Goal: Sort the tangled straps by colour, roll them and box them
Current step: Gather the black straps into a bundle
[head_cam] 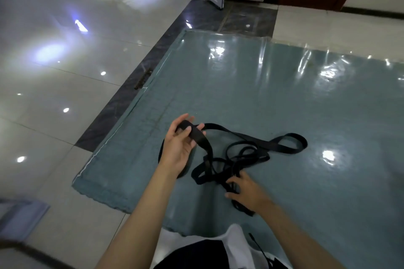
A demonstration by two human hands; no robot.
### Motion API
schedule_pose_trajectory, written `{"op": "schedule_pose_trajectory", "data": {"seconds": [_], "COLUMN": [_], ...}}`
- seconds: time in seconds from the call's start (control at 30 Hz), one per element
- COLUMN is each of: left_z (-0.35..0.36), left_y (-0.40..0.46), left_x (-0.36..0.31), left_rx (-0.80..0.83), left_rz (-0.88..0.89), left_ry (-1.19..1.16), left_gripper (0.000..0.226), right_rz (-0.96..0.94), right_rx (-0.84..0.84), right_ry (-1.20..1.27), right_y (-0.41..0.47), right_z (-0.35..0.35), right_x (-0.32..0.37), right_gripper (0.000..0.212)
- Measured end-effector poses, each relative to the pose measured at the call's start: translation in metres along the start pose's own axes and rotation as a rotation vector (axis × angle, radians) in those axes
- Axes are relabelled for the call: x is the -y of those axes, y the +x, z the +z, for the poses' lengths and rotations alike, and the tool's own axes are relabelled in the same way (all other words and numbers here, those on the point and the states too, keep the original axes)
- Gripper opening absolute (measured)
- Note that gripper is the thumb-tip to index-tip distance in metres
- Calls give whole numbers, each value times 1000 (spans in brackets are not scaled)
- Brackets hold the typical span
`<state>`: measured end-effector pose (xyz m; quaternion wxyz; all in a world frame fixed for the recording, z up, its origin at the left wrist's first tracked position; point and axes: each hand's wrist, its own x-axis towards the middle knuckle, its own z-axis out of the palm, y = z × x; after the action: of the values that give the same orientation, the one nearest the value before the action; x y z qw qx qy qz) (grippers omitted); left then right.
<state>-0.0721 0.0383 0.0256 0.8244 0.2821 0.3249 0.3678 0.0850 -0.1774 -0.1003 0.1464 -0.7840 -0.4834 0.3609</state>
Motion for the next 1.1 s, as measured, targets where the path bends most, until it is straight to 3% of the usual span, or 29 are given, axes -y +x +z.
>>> {"op": "schedule_pose_trajectory", "data": {"seconds": [0.13, 0.4, 0.63, 0.73, 0.8, 0.87, 0.97, 1.03, 1.1], "left_z": [8, 6, -17, -32, -38, -43, -45, -44, -38], "left_y": [-6, -14, -3, 2, 1, -1, -7, -10, -12], "left_x": [-12, -27, -37, -41, -33, -15, 17, 33, 41], "left_rx": [-39, -99, -191, -183, -144, -67, -111, -195, -198], "left_rz": [49, 177, 270, 155, 64, 28, 58, 27, -6], "left_ry": [-160, -272, -70, 274, 573, 724, 833, 751, 649], "left_gripper": [31, 29, 31, 38, 52, 62, 45, 27, 25], "right_rz": [63, 109, 239, 259, 237, 176, 91, 45, 13], "right_rx": [-19, -102, -307, -436, -467, -465, -440, -400, -350], "right_ry": [-137, -190, 326, 552, 643, 701, 732, 719, 699], "right_y": [-3, -8, -4, -4, -2, 1, 5, 4, 1], "right_z": [2, -2, -17, -22, -26, -29, -29, -26, -21], "right_x": [-1, 6, 6, 6, 8, 14, 26, 32, 35], "right_gripper": [55, 25, 12, 13, 13, 15, 17, 17, 19]}}
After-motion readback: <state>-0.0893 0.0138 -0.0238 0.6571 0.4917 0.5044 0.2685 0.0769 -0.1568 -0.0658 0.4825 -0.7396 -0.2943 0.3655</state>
